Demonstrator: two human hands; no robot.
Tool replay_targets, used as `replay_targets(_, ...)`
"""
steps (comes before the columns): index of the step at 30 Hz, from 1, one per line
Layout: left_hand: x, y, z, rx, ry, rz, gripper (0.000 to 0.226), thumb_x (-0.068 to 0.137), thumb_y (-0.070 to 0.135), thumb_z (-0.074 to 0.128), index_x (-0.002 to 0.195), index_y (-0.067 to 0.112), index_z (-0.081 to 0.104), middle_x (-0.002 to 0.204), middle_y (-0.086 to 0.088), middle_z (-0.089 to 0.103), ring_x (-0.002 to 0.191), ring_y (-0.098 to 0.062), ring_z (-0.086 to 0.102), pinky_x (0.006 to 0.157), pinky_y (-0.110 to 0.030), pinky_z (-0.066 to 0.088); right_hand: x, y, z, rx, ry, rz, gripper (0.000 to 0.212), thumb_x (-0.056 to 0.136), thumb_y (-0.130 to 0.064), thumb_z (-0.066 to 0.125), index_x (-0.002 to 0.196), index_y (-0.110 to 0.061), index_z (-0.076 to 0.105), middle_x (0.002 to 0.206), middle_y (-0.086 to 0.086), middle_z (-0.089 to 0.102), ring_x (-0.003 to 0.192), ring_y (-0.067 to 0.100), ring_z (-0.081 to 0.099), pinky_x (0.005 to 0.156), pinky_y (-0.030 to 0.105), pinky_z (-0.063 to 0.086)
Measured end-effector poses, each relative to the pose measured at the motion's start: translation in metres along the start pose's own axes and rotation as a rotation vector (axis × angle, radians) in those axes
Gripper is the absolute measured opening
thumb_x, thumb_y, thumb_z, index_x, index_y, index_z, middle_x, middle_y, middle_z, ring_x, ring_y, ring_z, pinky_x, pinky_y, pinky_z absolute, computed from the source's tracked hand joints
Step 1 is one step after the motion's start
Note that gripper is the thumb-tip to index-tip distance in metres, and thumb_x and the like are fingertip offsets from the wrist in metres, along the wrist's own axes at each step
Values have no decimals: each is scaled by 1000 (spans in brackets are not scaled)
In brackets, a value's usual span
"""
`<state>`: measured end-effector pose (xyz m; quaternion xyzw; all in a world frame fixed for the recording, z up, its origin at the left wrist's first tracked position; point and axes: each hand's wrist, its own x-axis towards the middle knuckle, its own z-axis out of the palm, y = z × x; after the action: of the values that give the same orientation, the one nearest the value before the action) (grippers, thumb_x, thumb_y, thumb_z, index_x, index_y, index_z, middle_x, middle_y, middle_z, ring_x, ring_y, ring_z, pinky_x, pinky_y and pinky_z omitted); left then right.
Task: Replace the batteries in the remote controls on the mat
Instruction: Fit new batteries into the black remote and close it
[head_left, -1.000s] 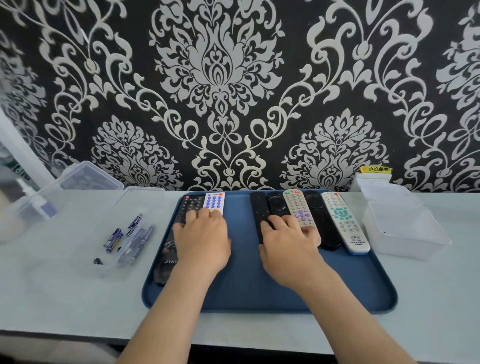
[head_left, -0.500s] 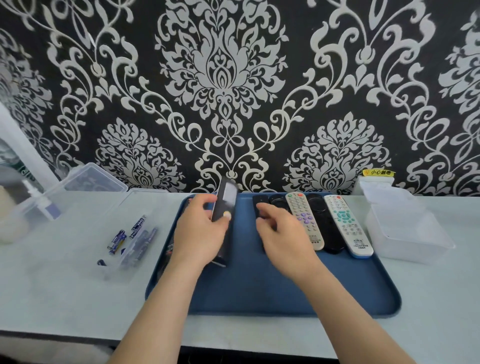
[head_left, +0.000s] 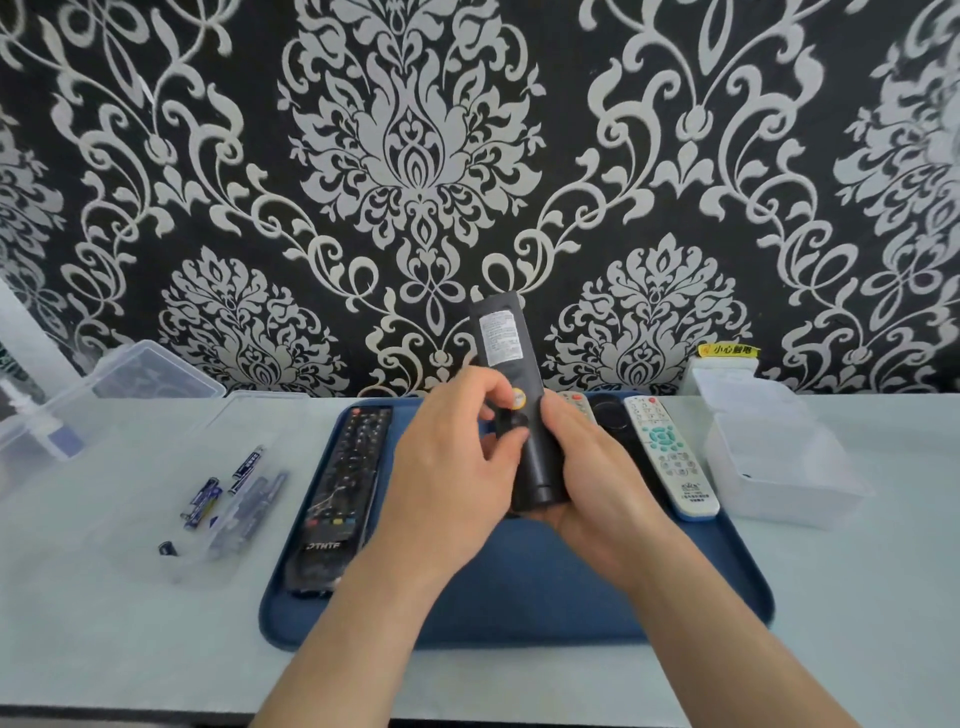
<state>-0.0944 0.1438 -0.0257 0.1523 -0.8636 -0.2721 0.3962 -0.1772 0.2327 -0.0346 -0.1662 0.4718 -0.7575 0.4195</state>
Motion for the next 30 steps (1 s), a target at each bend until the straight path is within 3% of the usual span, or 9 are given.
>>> replay_targets(3,-3,3,3,88,-45,61,28,80,11,69,96,26,52,91,15,59,87,-6,55,76,-33,51,-1,-1,-1,-13,31,-25,32,106,-30,35,105,-16,63,84,5,72,74,17,66,80,46,49)
replay_targets(6,-5,5,6,119,-30,104,26,81,10,67,98,23,53,94,12,62,85,-12,60,74,-33,48,1,0,-2,-51,55,-49,31,106,-32,35,98,-22,64,83,2,71,76,18,65,80,47,48)
replay_targets(12,-3,4,9,117,1,106,29,80,9,68,97,25,51,99,11,65,84,-12,63,72,-38,53,2,1,-4,4,67,-40,30,106,-33,37,109,-20,64,92,5,70,79,19,66,79,45,51)
replay_targets(16,-3,2,11,-124,-11,-176,27,81,22,72,100,31,53,102,15,61,89,2,60,77,-21,51,-1,-6,-5,89,-11,-34,32,105,-30,39,116,-10,63,95,14,74,78,24,72,83,46,52)
replay_targets(18,-1,-5,11,-278,-78,-432,31,84,39,68,109,28,55,100,15,63,92,-2,61,85,-29,51,-2,-9,-5,74,-37,-67,27,103,-27,45,116,-9,62,95,14,74,79,23,72,77,42,56)
replay_targets(19,0,-5,9,-404,-154,-574,34,86,44,64,113,25,56,90,14,66,85,-7,65,83,-35,54,-2,-9,-4,56,-31,-87,25,103,-25,47,115,-8,61,97,15,73,80,24,71,74,40,57)
replay_targets(21,0,-3,5,-589,-363,-769,38,90,50,53,111,18,58,73,5,68,65,-14,66,64,-34,55,-2,-7,-4,4,14,-120,23,102,-20,48,115,-4,59,101,19,70,80,26,67,64,37,56)
replay_targets(24,-3,7,4,-596,-587,-753,43,91,56,46,101,16,55,69,-6,68,51,-19,60,47,-25,47,-3,-7,-6,-61,78,-160,20,103,-13,46,118,-2,54,100,12,75,74,24,69,48,29,50)
replay_targets(30,-1,8,6,-718,-477,-729,28,90,32,62,109,15,52,72,-11,72,59,-21,68,52,-24,52,0,-7,-8,-92,154,-173,20,101,-12,48,117,-6,57,102,6,75,75,16,71,63,31,57)
